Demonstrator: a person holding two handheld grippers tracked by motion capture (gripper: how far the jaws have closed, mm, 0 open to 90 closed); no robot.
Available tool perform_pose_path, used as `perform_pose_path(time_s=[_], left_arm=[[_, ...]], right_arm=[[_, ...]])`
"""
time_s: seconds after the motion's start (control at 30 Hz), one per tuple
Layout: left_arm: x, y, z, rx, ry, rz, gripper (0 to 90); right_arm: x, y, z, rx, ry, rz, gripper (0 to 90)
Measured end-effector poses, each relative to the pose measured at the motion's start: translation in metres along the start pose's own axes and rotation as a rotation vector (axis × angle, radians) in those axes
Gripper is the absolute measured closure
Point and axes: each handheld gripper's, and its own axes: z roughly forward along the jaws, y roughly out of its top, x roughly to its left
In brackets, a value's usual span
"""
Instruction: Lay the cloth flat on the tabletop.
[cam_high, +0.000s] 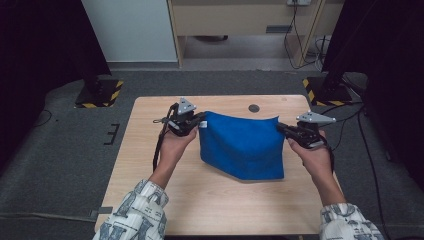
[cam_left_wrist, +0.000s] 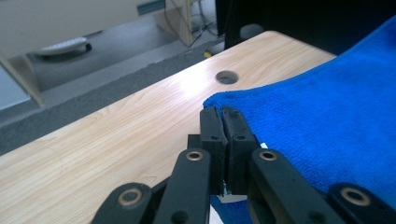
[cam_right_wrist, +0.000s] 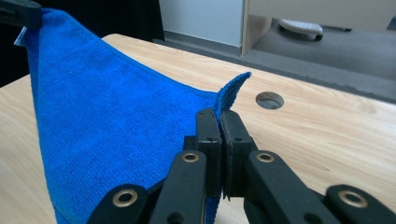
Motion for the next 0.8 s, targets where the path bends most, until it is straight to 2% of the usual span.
perform_pose_path(time_s=[0.03,0.07,0.1,0.13,0.17,0.2,0.3,0.33,0.43,0.53,0.57,0.6,0.63,0.67,0.7,0.73,0.77,0.8], left_arm=[[0.005,-0.003,0.013,0.025,0.01,-0.009,87.7],[0.005,-0.003,0.013,0.025,0.01,-0.009,87.7],[0.008,-0.007,0.026,0.052,0.016,-0.007,87.7],[0.008,-0.007,0.026,0.052,0.016,-0.007,87.7],[0.011,-0.013,0.039,0.085,0.02,0.003,87.7],[0.011,-0.013,0.039,0.085,0.02,0.003,87.7],[0.012,-0.021,0.057,0.125,0.023,-0.001,87.7],[0.013,-0.023,0.062,0.134,0.02,-0.007,87.7],[0.013,-0.03,0.078,0.171,0.022,-0.006,87.7],[0.014,-0.032,0.084,0.189,0.028,-0.007,87.5],[0.015,-0.035,0.088,0.194,0.027,-0.023,86.9],[0.015,-0.035,0.088,0.194,0.027,-0.023,84.2],[0.016,-0.036,0.092,0.194,0.019,-0.043,75.2],[0.016,-0.036,0.092,0.194,0.019,-0.043,63.9],[0.015,-0.036,0.092,0.195,0.02,-0.047,63.9],[0.014,-0.034,0.092,0.189,0.033,-0.042,54.2],[0.015,-0.032,0.089,0.155,0.037,-0.046,37.9],[0.015,-0.032,0.089,0.155,0.037,-0.046,34.5]], right_arm=[[-0.006,-0.004,0.01,0.017,-0.002,0.017,87.8],[-0.006,-0.004,0.01,0.017,-0.002,0.017,87.8],[-0.011,-0.009,0.022,0.041,-0.01,0.03,87.8],[-0.013,-0.011,0.027,0.055,-0.011,0.029,87.9],[-0.014,-0.013,0.033,0.062,-0.013,0.033,87.9],[-0.014,-0.013,0.033,0.062,-0.013,0.033,87.9],[-0.02,-0.021,0.055,0.099,-0.023,0.051,88.0],[-0.02,-0.021,0.055,0.099,-0.023,0.051,88.0],[-0.028,-0.03,0.075,0.136,-0.034,0.093,88.0],[-0.031,-0.033,0.082,0.151,-0.036,0.106,87.8],[-0.033,-0.036,0.088,0.155,-0.037,0.118,81.4],[-0.033,-0.036,0.088,0.155,-0.037,0.118,81.4],[-0.033,-0.037,0.092,0.134,-0.028,0.132,63.0],[-0.033,-0.037,0.092,0.134,-0.028,0.132,63.0],[-0.032,-0.036,0.093,0.136,-0.049,0.129,55.2],[-0.031,-0.034,0.092,0.129,-0.067,0.119,49.6],[-0.031,-0.03,0.088,0.1,-0.105,0.109,35.6],[-0.031,-0.03,0.088,0.1,-0.105,0.109,35.6]])
